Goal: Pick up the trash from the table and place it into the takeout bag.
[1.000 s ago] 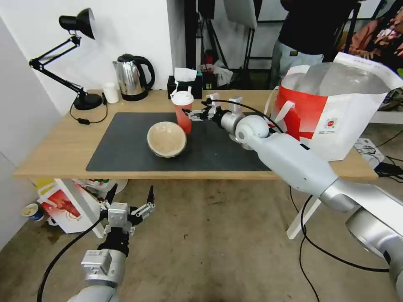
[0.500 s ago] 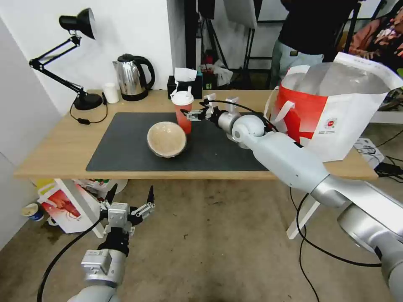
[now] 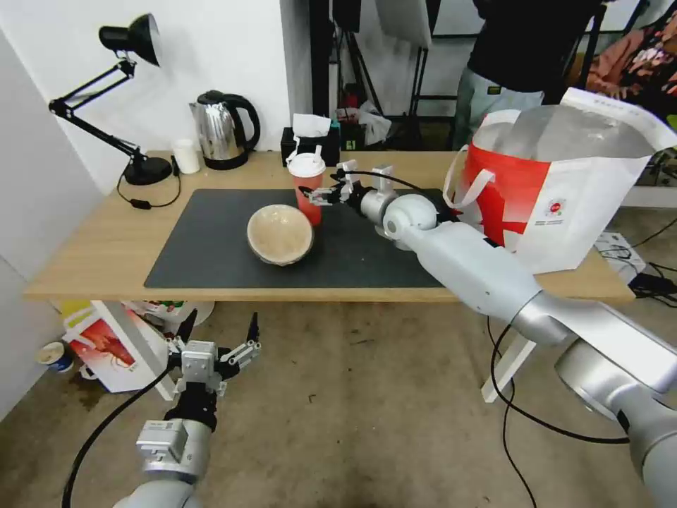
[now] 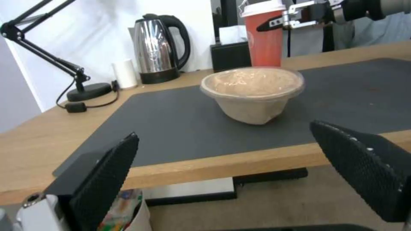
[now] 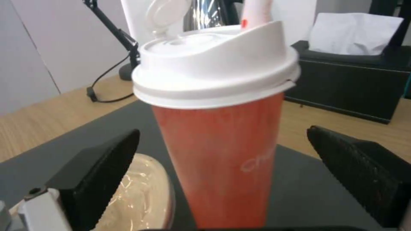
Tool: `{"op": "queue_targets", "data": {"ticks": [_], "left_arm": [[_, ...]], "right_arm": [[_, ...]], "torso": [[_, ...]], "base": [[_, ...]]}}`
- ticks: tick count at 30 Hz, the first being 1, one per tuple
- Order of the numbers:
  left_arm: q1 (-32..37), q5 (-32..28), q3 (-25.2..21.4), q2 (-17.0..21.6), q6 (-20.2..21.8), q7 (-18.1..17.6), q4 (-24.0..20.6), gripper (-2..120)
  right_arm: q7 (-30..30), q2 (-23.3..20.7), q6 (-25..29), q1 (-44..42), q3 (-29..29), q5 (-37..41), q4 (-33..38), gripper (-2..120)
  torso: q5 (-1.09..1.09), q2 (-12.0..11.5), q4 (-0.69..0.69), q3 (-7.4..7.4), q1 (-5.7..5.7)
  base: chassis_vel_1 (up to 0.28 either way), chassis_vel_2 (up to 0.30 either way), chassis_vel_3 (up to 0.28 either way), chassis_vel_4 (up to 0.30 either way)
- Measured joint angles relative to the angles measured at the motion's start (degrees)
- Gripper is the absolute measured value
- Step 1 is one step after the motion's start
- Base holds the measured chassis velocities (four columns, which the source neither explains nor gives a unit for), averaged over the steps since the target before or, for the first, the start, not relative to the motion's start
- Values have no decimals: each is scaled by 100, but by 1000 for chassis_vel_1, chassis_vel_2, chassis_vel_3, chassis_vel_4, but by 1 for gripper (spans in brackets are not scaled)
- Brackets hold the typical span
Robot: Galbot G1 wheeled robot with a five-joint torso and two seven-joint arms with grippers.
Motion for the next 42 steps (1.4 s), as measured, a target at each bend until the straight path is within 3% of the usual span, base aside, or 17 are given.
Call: {"op": "queue_targets", "data": {"ticks": [13,18,22,27,42], "left_arm": [[0,0,0,0,0,0,0,100],[0,0,0,0,0,0,0,100],[0,0,0,0,0,0,0,100],[0,0,0,0,0,0,0,100],[0,0,0,0,0,0,0,100]], "right_arm": [[-17,223,12,34,-16,-36,-219,99],[-11,225,12,-37,1,-30,-245,86],[0,163,21,-135,33,-12,-108,65],[-12,129,41,-167,45,-2,-77,50],[-97,-19,133,-131,127,121,-30,16]], "torso": [[0,0,0,0,0],[1,0,-1,0,0],[0,0,0,0,0],[1,0,0,0,0],[1,0,0,0,0]], "base": [[0,0,0,0],[0,0,0,0],[0,0,0,0],[0,0,0,0],[0,0,0,0]]}}
